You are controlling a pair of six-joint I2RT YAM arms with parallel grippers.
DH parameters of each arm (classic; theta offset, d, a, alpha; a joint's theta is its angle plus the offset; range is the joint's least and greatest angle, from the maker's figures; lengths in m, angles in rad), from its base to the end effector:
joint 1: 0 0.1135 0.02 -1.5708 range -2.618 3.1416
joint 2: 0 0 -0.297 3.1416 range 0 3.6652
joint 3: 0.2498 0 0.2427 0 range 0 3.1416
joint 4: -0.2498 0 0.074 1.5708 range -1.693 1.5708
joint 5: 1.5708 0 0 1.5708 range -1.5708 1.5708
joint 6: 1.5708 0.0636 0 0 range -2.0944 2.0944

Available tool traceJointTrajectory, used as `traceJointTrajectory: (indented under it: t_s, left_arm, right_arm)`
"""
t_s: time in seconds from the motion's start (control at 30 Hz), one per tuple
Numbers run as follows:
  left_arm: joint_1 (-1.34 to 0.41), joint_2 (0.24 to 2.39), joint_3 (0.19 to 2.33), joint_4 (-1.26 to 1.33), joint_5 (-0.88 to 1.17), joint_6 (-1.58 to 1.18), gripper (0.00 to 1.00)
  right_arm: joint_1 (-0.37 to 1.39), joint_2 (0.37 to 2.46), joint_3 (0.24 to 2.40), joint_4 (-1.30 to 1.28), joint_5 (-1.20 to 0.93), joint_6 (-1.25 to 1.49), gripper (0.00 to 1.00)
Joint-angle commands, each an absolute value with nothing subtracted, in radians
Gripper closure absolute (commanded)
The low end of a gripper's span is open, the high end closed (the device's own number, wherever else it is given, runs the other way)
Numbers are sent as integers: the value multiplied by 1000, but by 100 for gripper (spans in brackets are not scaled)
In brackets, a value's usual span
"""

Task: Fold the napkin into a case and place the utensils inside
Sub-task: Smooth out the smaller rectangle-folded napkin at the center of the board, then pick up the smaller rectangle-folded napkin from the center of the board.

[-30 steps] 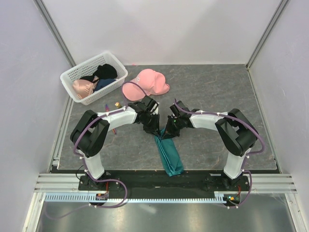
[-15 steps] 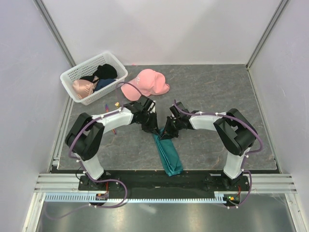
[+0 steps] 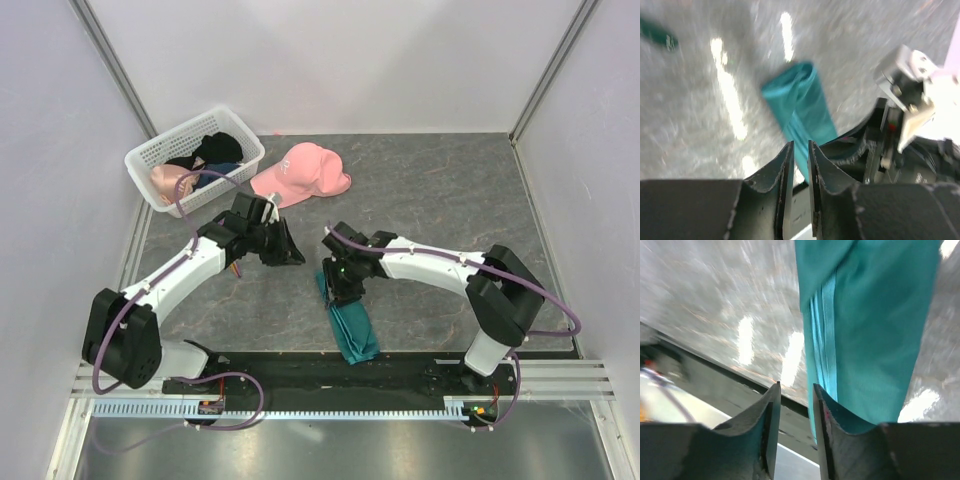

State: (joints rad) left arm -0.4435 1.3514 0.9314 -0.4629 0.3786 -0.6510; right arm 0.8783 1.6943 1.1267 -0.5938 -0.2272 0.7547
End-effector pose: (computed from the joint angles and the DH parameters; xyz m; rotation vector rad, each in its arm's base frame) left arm 0.2420 -0.1410 0.2594 -0.0917 2.6022 -0.9092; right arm 0.2069 0.2718 0.2077 -0.2518 2.9393 0.6766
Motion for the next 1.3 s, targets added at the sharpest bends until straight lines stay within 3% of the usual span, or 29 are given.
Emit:
traceJointTrajectory:
  t_s: [0.0, 0.3, 0.87, 1.03, 1.17, 1.27]
  left_arm:
    - [-443, 1289, 855, -499, 430, -698, 76]
    - [-445, 1200, 787, -517, 423, -703, 76]
    - [-437, 1114, 770, -574, 390, -686, 76]
    - [-426, 1069, 749, -595, 377, -678, 76]
    - [-417, 1037, 735, -615, 377, -667, 76]
    - [-410, 1022, 732, -629, 374, -666, 76]
  right_arm:
    - [931, 1684, 1154, -703, -86, 715, 57]
    - [1018, 1766, 1219, -753, -6, 695, 50]
    - [1161, 1982, 1388, -937, 255, 799, 51]
    - [1178, 2009, 1382, -948, 291, 830, 65]
    - [1180, 1996, 1403, -956, 316, 842, 95]
    - [1178, 1965, 1457, -966, 313, 824, 100]
